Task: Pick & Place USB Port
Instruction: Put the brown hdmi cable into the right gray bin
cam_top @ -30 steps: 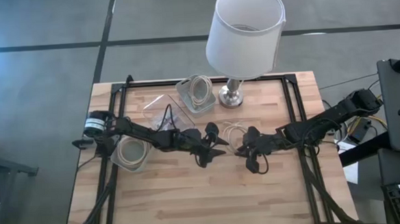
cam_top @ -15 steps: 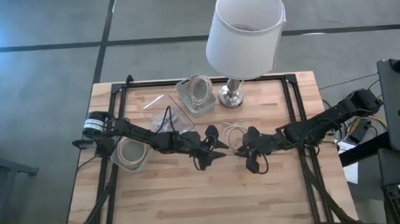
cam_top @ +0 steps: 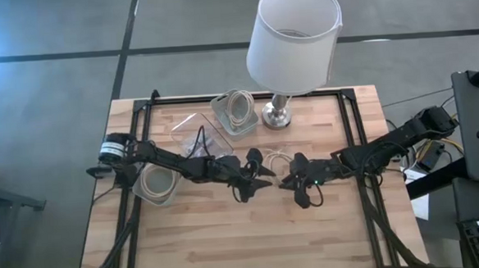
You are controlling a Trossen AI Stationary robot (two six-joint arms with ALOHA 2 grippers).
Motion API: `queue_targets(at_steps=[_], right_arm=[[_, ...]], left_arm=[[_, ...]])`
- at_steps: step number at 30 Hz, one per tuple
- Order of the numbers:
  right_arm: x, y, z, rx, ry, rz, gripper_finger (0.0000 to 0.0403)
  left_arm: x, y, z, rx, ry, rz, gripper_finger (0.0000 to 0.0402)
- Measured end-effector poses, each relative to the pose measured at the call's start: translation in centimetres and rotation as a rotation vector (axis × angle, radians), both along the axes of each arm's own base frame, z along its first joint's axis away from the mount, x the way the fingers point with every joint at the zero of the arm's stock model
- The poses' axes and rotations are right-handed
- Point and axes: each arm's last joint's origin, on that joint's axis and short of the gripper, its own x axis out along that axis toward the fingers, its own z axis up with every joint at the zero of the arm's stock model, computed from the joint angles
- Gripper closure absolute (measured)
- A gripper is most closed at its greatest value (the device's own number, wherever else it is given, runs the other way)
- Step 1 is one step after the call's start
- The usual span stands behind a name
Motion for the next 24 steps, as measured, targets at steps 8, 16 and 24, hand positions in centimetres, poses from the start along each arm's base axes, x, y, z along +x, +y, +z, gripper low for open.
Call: queue_targets(at_steps=[8,16,24], right_arm=[[0.05,0.06,0.09,-0.032,-0.013,0.033,0.0364],[0.38,0.17,0.90,-0.056,-0.040,0.053,0.0364],[0.42,0.14,0.90,-0.058,-0.051,0.049,0.0364]], left_arm=[[0.13,-0.07,0.26,-0.016,-0.004,-0.026,0.0230],[0.14,-0.12,0.35,-0.017,-0.004,-0.038,0.0270],[0.14,-0.07,0.34,0.045,-0.006,-0.046,0.0260]])
